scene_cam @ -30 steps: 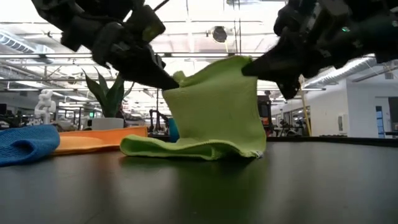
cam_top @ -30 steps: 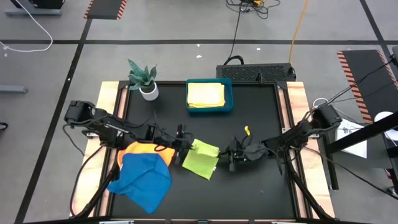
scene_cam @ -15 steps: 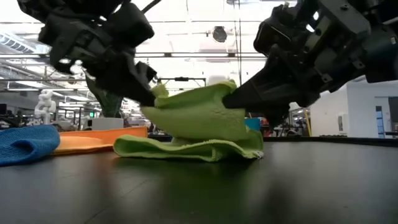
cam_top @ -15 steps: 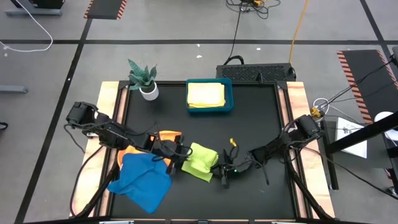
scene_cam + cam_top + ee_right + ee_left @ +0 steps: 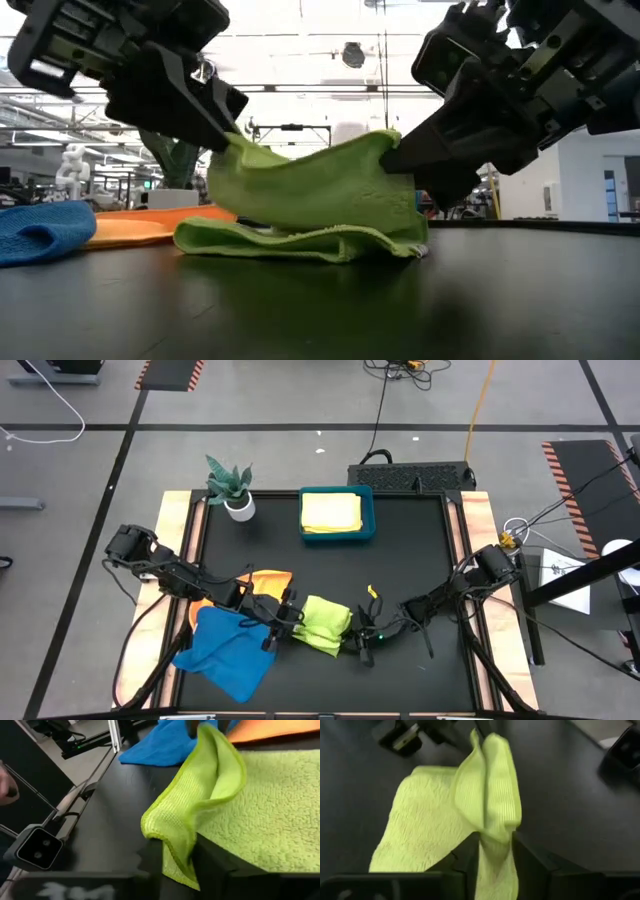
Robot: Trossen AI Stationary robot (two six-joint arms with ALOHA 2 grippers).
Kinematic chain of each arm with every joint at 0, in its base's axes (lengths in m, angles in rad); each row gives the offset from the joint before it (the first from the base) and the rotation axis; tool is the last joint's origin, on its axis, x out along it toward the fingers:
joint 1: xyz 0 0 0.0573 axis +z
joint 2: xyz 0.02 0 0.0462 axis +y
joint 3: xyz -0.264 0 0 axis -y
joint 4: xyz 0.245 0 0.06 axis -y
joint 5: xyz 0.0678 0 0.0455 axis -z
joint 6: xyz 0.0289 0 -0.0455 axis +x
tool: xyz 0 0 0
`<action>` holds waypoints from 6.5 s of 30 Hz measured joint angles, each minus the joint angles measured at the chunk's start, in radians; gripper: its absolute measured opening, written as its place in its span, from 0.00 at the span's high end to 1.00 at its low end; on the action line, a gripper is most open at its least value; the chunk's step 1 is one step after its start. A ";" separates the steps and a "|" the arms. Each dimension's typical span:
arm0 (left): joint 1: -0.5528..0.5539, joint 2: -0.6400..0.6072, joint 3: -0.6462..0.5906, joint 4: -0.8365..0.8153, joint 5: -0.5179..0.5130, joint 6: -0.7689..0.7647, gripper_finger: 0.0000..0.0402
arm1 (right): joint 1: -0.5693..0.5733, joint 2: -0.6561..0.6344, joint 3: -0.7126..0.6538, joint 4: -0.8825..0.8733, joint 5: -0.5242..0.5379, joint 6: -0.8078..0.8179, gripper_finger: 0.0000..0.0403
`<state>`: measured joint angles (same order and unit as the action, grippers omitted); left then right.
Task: Fold microfiber towels
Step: Fold the green microfiber cloth, then put the folded green microfiber cloth into the blue bin, then fold the orange microfiber cloth
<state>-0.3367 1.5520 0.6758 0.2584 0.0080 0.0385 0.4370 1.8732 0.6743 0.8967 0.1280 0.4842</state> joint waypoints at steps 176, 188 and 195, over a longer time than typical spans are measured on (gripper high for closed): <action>0.021 -0.382 0.113 -1.225 -0.324 -0.887 0.68 | -0.524 0.332 0.549 -0.216 -0.258 -0.310 0.42; -0.001 -0.381 0.113 -1.128 -0.370 -0.818 0.68 | -0.535 0.374 0.584 -0.282 -0.259 -0.283 0.73; -0.026 -0.381 0.113 -1.127 -0.403 -0.817 0.68 | -0.535 0.304 0.583 -0.340 -0.262 -0.337 0.97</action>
<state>-0.3624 1.1713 0.7883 -0.8688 -0.3946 -0.7789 -0.0982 2.1773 1.2575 0.5562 -0.1336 0.1474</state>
